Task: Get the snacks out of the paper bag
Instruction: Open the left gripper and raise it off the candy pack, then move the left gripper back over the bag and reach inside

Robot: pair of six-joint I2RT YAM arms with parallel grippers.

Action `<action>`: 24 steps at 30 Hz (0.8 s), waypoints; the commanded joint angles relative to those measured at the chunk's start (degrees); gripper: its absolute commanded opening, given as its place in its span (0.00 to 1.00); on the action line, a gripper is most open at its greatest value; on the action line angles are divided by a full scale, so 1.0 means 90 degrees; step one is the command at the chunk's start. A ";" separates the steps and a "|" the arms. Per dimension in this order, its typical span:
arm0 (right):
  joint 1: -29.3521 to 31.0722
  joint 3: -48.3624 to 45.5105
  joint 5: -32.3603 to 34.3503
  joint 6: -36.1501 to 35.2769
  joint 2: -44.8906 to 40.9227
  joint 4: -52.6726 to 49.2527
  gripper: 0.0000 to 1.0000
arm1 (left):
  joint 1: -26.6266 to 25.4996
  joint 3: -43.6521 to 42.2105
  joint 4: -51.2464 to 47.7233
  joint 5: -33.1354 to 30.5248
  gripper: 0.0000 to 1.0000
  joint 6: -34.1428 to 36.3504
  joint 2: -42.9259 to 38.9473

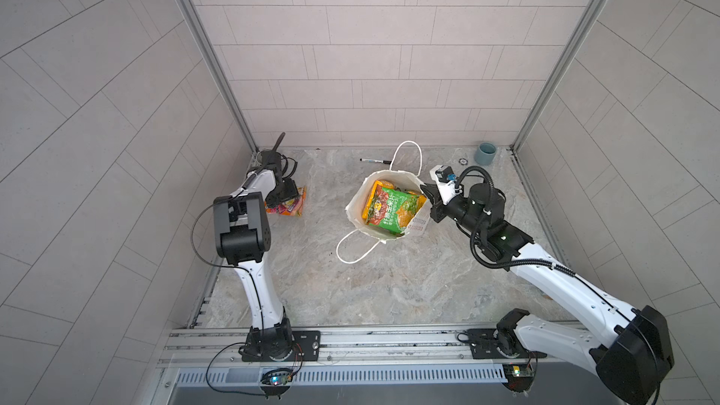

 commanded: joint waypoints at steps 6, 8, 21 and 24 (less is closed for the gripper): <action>-0.0019 -0.0005 0.0063 0.0052 -0.0210 0.0290 0.00 | -0.0230 -0.0278 0.0194 0.0202 0.74 -0.0141 -0.1436; -0.0020 -0.0016 0.0045 0.0049 -0.0194 0.0293 0.00 | -0.0327 -0.0402 0.0361 0.0287 0.74 -0.0169 -0.1768; -0.0018 -0.0054 -0.0010 0.0141 -0.0198 0.0357 0.00 | -0.1445 -0.0611 0.0963 0.0317 0.74 -0.0102 -0.3483; -0.0019 0.0013 -0.0043 0.0135 -0.0170 0.0273 0.00 | -0.1863 -0.1157 0.1636 0.0173 0.73 -0.0242 -0.3974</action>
